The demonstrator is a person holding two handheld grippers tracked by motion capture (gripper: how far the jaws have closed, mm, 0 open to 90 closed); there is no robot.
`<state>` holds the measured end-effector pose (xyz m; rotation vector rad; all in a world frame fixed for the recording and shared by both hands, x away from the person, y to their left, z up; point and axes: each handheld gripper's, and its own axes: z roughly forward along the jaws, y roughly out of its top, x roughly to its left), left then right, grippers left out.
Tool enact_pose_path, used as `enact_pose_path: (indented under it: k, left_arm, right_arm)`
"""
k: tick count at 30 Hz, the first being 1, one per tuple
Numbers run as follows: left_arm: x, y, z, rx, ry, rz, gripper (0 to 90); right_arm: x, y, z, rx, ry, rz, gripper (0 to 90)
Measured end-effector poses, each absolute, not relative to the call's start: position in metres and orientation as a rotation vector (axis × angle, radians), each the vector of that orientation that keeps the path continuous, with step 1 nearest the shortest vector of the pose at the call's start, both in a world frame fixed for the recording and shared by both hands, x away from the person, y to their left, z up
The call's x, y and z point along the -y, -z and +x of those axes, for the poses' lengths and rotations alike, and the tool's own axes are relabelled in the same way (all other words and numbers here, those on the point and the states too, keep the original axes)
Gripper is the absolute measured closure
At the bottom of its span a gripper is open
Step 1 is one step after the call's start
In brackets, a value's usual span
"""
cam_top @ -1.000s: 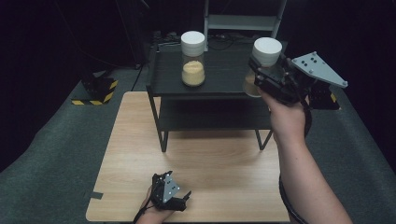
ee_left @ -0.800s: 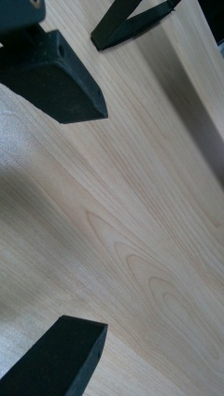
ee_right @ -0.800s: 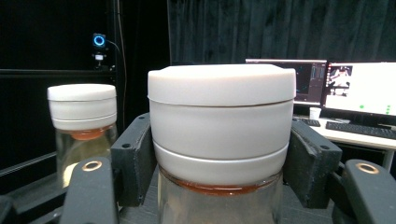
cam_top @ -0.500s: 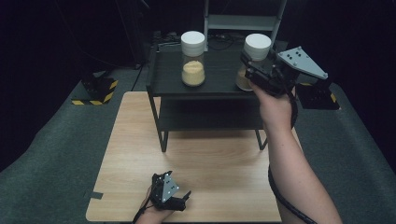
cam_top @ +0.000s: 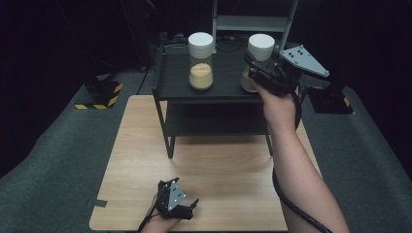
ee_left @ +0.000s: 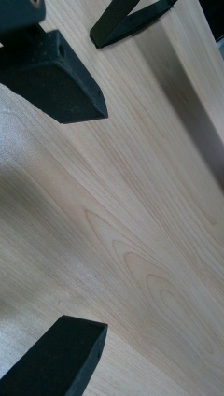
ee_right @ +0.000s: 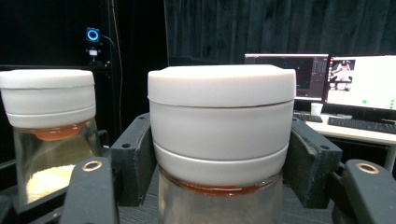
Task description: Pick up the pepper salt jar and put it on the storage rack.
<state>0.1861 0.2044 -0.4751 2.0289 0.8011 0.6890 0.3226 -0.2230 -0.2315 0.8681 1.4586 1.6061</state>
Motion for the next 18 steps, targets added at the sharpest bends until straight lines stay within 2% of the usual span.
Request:
enact_pose_path:
  k: [18]
  left_arm:
    - [-0.2048, 0.4751, 0.1864, -0.799, -0.686, 2.029, 1.0]
  right_arm:
    - [0.2204, 0.2372, 0.3268, -1.441, -1.627, 0.881, 33.6]
